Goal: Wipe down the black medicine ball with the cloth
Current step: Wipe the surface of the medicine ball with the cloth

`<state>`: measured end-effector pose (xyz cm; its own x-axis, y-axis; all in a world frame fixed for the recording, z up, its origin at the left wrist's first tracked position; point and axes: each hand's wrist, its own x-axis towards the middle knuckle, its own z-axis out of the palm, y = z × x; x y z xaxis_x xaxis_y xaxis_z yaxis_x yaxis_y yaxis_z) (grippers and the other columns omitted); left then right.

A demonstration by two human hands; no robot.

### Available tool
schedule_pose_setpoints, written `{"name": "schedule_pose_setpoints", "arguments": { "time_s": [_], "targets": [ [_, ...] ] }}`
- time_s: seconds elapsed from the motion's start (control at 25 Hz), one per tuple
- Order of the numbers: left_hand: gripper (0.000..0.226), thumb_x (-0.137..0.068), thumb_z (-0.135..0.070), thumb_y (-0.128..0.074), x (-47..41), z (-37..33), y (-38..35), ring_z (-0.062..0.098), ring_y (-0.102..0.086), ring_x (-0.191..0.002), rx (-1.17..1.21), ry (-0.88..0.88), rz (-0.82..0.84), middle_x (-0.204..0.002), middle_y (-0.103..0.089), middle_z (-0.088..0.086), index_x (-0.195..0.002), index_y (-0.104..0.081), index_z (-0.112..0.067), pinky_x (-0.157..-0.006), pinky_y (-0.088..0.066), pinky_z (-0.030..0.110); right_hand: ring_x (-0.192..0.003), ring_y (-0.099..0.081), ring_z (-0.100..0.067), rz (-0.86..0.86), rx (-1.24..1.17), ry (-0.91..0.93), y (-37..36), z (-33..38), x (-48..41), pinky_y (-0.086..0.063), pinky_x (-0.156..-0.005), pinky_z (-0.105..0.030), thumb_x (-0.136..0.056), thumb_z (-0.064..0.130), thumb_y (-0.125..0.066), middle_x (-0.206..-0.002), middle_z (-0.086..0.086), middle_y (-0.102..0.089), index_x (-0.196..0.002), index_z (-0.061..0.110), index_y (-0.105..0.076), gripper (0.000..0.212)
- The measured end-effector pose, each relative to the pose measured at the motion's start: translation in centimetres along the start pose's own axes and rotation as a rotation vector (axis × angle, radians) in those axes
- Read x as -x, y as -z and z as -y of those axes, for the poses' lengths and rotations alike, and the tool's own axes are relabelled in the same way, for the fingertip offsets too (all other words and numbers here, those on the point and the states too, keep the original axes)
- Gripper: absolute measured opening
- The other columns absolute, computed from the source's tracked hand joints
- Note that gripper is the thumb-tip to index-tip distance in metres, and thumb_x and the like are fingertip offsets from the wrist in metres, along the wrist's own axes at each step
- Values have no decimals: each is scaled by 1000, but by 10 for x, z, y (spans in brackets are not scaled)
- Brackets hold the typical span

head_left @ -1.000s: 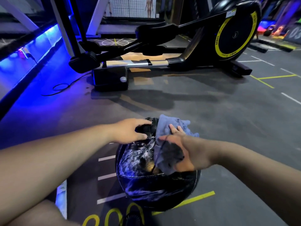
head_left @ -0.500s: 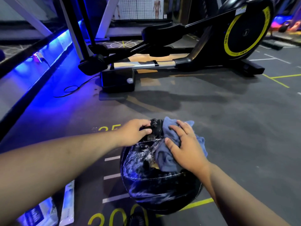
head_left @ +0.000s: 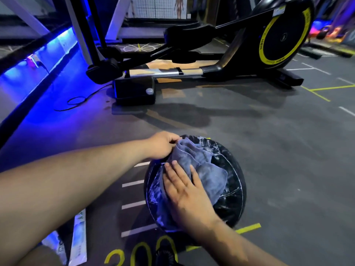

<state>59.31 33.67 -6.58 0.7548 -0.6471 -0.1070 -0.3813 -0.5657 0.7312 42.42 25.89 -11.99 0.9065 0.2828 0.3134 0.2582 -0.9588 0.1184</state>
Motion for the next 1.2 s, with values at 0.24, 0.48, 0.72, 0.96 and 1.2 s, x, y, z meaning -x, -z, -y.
{"name": "schedule_pose_setpoints", "arguments": {
  "time_s": [0.24, 0.48, 0.72, 0.96, 1.2],
  "targets": [
    [19, -96, -23, -57, -4, 2, 4, 16, -58, -94, -103, 35, 11, -100, -68, 4, -104, -69, -10, -79, -41, 22, -122, -55, -35, -264, -381, -568, 14, -93, -8, -38, -105, -40, -89, 17, -52, -122, -16, -64, -113, 13, -69, 30],
    [17, -95, -20, -60, -8, -5, -16, 12, -52, -81, 10, 16, -16, -100, -72, 14, -99, -69, -6, -78, -39, 27, -140, -28, -43, -111, -321, -962, 13, -57, -19, -27, -112, -55, -89, 33, -49, -149, -14, -41, -125, 15, -59, 41],
    [17, -90, -9, -54, 2, -3, -3, 8, -54, -78, -191, -38, -6, -87, -71, 0, -78, -64, -15, -75, -48, 28, -139, -34, -37, -9, 2, -219, 3, -1, -2, -39, -101, -58, -85, 47, -56, -149, -12, -43, -139, 10, -49, 65],
    [10, -96, -20, -58, 11, 5, -1, 12, -60, -98, -127, -74, 107, -99, -67, -5, -92, -66, -14, -98, -45, 34, -126, -45, -34, -160, -213, -592, 24, -96, -16, -41, -98, -46, -73, 57, -59, -132, -11, -53, -109, 22, -65, 51],
    [13, -95, -34, -55, 31, 13, -6, 4, -41, -136, -192, -98, 169, -146, -40, -26, -84, -59, -40, -115, -33, 37, -88, -60, -35, 61, -623, -1217, 5, -166, -5, -44, -73, -35, -84, 32, -53, -99, -19, -68, -84, 7, -59, 25]
  ]
}}
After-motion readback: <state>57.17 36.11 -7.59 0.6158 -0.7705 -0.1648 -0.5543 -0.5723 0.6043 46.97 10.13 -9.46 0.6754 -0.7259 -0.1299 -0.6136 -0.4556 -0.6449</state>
